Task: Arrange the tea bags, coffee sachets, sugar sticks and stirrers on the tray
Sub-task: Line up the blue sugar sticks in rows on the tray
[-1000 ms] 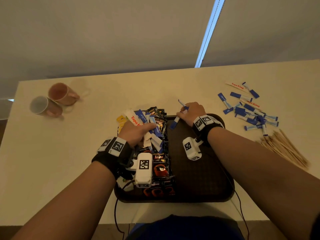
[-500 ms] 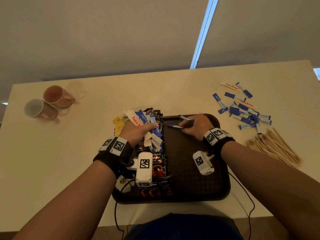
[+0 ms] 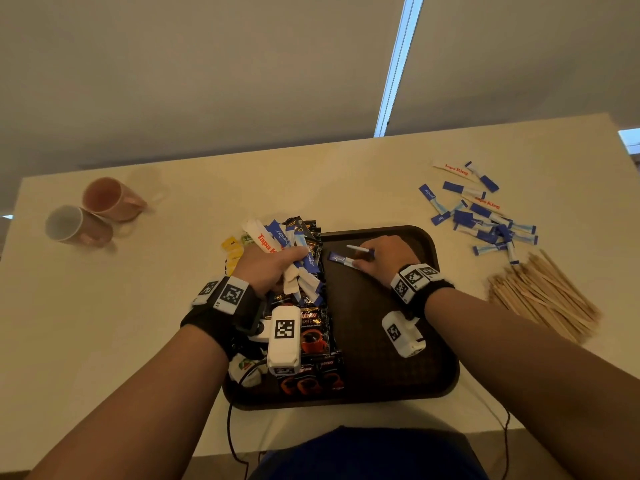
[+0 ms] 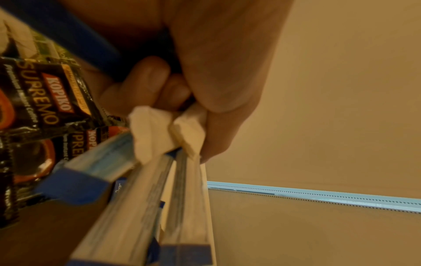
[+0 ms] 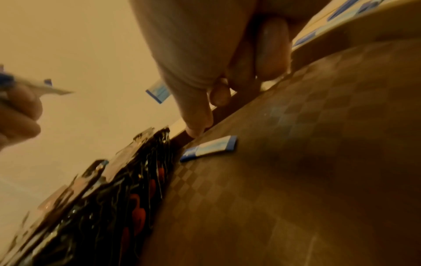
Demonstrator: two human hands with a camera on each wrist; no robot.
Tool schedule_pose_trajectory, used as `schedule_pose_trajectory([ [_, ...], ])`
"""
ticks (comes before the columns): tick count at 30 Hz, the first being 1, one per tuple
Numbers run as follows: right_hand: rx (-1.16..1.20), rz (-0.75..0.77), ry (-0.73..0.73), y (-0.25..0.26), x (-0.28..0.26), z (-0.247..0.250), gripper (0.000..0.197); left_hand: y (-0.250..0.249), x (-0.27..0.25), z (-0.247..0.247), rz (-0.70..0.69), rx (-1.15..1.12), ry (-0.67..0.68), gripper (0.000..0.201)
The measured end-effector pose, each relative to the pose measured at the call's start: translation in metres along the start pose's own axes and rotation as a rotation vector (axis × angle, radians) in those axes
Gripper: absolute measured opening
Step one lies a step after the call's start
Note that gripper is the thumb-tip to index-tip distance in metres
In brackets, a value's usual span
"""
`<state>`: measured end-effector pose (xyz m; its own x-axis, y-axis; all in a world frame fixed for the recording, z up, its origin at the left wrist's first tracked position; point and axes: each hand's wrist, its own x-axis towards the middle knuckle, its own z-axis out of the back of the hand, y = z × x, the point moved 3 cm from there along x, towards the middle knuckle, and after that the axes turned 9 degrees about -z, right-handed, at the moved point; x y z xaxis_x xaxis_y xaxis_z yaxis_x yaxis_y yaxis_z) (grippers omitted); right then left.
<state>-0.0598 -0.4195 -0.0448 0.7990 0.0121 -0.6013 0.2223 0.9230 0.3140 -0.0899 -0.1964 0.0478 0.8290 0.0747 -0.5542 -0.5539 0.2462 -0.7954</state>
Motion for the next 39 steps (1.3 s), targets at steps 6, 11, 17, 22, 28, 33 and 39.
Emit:
schedule_pose_trajectory([
  [6, -0.032, -0.015, 0.020, 0.018, 0.012, -0.008, 0.012, 0.002, 0.001, 0.004, -0.008, 0.008, -0.004, 0.028],
  [11, -0.054, 0.007, -0.020, 0.026, 0.027, -0.001, 0.008, 0.003, -0.001, 0.007, -0.020, 0.004, -0.013, 0.034],
  [17, -0.030, 0.021, -0.051, 0.029, 0.031, 0.002, 0.007, 0.007, 0.000, 0.010, 0.008, -0.020, -0.025, 0.032],
  [22, 0.022, 0.028, -0.067, 0.024, 0.030, 0.004, 0.012, 0.007, 0.001, 0.009, 0.001, -0.039, -0.037, 0.026],
  [28, 0.278, -0.008, -0.020, 0.012, 0.016, 0.006, 0.029, 0.005, 0.001, 0.007, -0.004, -0.071, -0.022, 0.023],
  [33, 0.299, 0.002, 0.063, 0.003, -0.001, 0.004, 0.022, 0.003, -0.002, 0.004, 0.007, -0.067, -0.013, 0.025],
  [39, 0.328, -0.001, 0.093, -0.004, -0.007, -0.003, 0.018, 0.005, -0.007, 0.007, 0.005, -0.033, -0.011, 0.026],
])
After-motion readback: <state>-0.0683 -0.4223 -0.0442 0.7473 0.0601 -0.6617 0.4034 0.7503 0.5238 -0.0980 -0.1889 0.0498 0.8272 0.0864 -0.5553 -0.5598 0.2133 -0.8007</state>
